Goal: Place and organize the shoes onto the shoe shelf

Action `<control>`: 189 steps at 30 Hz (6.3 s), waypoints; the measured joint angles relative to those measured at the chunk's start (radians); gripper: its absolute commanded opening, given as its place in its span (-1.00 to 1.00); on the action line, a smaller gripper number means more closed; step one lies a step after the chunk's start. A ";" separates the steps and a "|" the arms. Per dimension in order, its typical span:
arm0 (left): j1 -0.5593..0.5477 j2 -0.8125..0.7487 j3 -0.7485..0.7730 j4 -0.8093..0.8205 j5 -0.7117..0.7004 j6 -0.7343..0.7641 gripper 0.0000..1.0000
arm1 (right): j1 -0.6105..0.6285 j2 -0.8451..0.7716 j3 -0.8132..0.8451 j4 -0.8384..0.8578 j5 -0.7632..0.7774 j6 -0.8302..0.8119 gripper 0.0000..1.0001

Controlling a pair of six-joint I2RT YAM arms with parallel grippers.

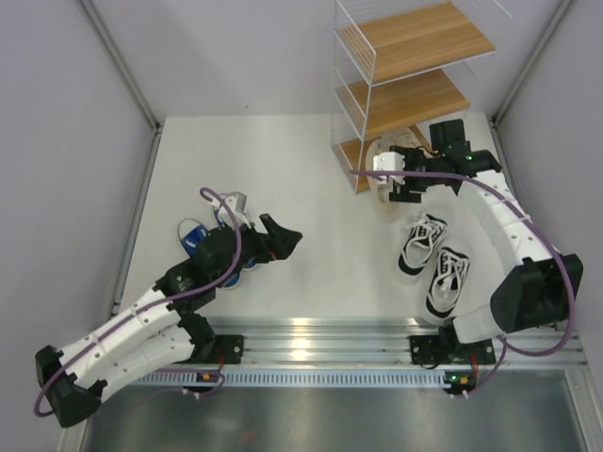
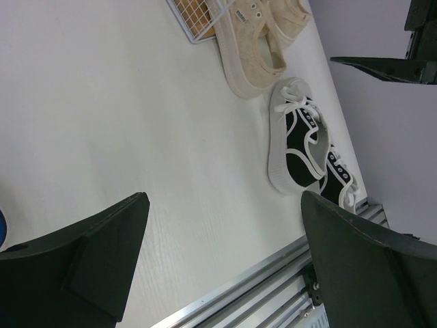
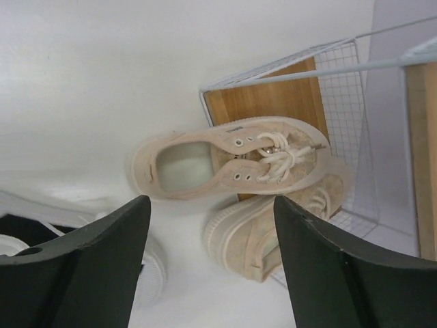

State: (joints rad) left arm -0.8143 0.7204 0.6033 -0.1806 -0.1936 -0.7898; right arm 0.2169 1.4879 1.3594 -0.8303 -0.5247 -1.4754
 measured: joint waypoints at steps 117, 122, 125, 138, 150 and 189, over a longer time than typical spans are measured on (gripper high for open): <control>0.002 -0.066 -0.036 -0.021 0.031 0.031 0.96 | -0.183 -0.154 -0.397 0.684 0.231 1.047 0.51; 0.002 -0.071 -0.036 -0.021 0.032 0.045 0.96 | -0.282 -0.082 -0.396 0.608 0.141 1.023 0.51; 0.002 -0.076 -0.036 -0.022 0.033 0.049 0.96 | -0.294 -0.017 -0.396 0.607 0.138 1.028 0.52; 0.002 -0.072 -0.036 -0.021 0.032 0.060 0.96 | -0.291 0.198 -0.272 0.702 0.192 1.078 0.44; 0.003 -0.034 -0.036 -0.017 0.034 0.061 0.96 | -0.283 0.257 -0.231 0.735 0.224 1.004 -0.10; 0.008 -0.004 -0.046 0.083 0.170 0.087 0.96 | -0.354 -0.080 -0.298 0.547 0.156 0.910 0.42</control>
State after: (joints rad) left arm -0.8066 0.7162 0.5571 -0.0978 -0.0235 -0.7033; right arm -0.1368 1.4078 1.0615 -0.2836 -0.3687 -0.5655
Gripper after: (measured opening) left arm 0.982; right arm 0.705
